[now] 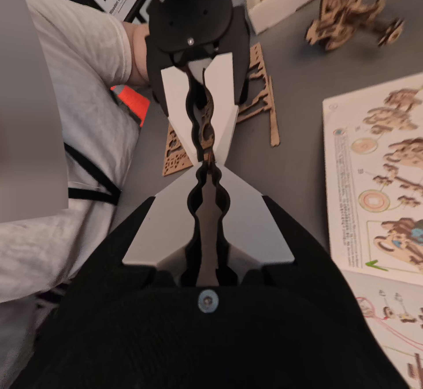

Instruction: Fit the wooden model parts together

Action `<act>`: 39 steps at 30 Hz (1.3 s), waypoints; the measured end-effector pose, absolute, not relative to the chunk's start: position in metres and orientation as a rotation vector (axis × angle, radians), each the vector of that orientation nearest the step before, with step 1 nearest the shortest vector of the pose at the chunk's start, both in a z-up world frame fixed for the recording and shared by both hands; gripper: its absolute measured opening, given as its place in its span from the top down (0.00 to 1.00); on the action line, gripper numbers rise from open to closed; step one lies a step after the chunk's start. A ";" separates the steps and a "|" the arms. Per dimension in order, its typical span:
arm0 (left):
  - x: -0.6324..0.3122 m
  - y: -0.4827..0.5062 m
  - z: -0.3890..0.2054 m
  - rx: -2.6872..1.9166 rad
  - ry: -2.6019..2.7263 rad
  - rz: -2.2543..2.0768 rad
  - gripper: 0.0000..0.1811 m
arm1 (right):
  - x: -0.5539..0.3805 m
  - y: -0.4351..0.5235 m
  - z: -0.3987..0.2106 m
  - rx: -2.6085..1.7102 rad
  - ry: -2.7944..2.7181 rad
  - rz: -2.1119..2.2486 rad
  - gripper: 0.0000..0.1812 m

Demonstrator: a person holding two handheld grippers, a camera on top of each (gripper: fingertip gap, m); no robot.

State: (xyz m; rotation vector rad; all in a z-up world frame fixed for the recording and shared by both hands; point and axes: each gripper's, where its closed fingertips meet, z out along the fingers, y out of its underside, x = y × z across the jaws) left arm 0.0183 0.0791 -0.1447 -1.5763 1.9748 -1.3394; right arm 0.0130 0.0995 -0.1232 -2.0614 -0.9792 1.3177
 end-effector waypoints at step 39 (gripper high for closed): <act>0.028 0.156 -0.132 -1.673 1.553 -0.903 0.89 | 0.038 0.179 -0.100 -1.879 -0.397 0.634 0.98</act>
